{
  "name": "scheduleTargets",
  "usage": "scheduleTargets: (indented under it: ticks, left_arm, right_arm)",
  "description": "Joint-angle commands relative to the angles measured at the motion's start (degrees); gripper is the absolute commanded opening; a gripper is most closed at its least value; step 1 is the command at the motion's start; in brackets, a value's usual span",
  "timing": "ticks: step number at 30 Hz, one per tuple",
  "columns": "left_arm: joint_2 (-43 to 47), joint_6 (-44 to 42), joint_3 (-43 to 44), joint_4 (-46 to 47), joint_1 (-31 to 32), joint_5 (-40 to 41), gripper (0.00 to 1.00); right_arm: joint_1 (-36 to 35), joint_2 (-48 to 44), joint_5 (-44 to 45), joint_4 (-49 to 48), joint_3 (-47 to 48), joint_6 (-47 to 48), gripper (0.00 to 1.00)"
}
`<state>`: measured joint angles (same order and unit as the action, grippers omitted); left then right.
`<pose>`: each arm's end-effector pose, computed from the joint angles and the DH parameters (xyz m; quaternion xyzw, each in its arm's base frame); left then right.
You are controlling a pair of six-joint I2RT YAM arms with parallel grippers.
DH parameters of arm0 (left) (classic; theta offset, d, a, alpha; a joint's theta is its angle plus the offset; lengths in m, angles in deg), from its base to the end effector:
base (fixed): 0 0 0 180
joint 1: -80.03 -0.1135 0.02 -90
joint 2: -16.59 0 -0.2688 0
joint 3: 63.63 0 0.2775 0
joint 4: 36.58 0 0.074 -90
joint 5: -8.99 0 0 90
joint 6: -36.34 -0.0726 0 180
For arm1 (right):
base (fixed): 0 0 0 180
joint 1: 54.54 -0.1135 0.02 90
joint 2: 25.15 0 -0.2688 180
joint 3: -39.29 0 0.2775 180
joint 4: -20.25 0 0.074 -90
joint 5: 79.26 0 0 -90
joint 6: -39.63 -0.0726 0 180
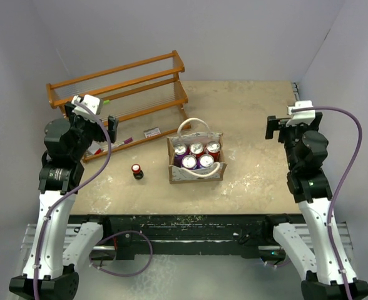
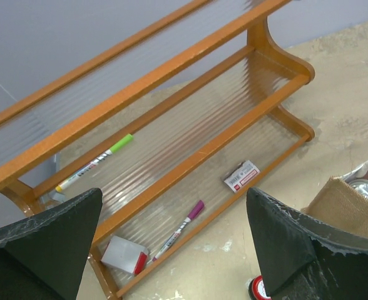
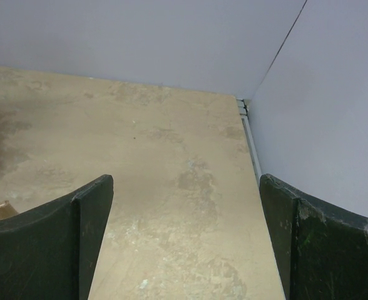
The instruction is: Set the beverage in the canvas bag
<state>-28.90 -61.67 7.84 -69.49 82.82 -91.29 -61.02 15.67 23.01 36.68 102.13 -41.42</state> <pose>0.2245 -0.0239 0.4092 0.1293 0.7366 -0.0369 0.6628 0.2184 0.0093 0.4074 -0.0112 0.6725 -0.0877 0.7348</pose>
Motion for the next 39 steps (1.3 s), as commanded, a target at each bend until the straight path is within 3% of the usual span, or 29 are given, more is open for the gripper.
scheduleTargets:
  ticks: [1, 31, 39]
  left_arm:
    - [1.62, 1.87, 1.04, 4.00, -0.42, 0.11, 0.99]
    - [0.15, 3.30, 1.93, 2.66, -0.68, 2.16, 0.99]
    - [-0.06, 3.19, 2.35, 2.89, -0.50, 2.82, 0.99]
  right_arm:
    - [1.95, -2.24, -3.91, 0.05, 1.18, -0.70, 1.00]
    - [3.32, -1.75, -5.99, 2.10, 2.17, 1.43, 1.00]
    - [3.23, 0.31, -4.34, 3.47, 6.32, 1.16, 1.00]
